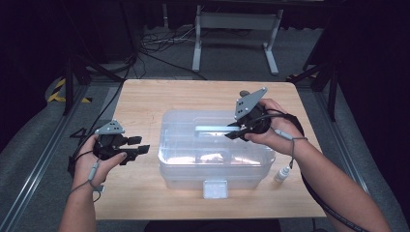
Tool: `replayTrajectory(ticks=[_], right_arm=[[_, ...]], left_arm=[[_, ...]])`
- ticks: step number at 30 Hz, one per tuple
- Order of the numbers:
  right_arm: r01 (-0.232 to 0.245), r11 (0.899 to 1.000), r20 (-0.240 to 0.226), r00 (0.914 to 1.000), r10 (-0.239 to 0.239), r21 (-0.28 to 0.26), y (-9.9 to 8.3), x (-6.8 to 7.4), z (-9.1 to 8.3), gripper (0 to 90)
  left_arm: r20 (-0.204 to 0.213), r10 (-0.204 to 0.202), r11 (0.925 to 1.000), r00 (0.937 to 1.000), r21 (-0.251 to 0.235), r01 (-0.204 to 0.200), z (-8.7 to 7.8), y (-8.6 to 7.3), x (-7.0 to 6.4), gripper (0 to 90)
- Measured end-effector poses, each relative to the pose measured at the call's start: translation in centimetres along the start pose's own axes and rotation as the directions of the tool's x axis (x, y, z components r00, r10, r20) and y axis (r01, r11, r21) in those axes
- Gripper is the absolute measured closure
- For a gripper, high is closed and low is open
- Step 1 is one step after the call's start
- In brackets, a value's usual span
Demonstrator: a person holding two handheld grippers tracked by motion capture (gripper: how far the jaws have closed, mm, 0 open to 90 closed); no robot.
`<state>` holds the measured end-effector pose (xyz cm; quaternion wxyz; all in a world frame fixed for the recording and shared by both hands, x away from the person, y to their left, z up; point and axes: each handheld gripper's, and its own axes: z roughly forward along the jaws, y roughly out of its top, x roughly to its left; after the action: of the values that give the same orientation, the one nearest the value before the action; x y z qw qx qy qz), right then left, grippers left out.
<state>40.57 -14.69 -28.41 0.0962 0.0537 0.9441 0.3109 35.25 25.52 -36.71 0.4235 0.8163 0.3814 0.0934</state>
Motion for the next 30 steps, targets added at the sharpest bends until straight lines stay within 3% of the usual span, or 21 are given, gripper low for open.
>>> replayTrajectory(ticks=[10,14,30], right_arm=[[0.013,1.000,0.002,0.9999,-0.013,0.028,0.5,-0.2,-0.1,75.9],[-0.012,1.000,-0.025,0.9996,0.013,0.021,0.5,-0.8,-0.2,75.8],[-0.042,0.999,-0.041,0.9982,0.043,0.032,1.3,-2.5,-0.8,75.2]], left_arm=[[-0.002,-0.014,0.9999,0.9999,-0.007,0.014,-0.4,0.0,0.0,64.1],[-0.001,-0.016,0.9998,0.9999,-0.008,0.016,-0.6,0.0,0.1,66.7],[0.008,-0.028,0.9992,0.9996,-0.029,0.028,-1.2,0.1,0.1,65.1]])
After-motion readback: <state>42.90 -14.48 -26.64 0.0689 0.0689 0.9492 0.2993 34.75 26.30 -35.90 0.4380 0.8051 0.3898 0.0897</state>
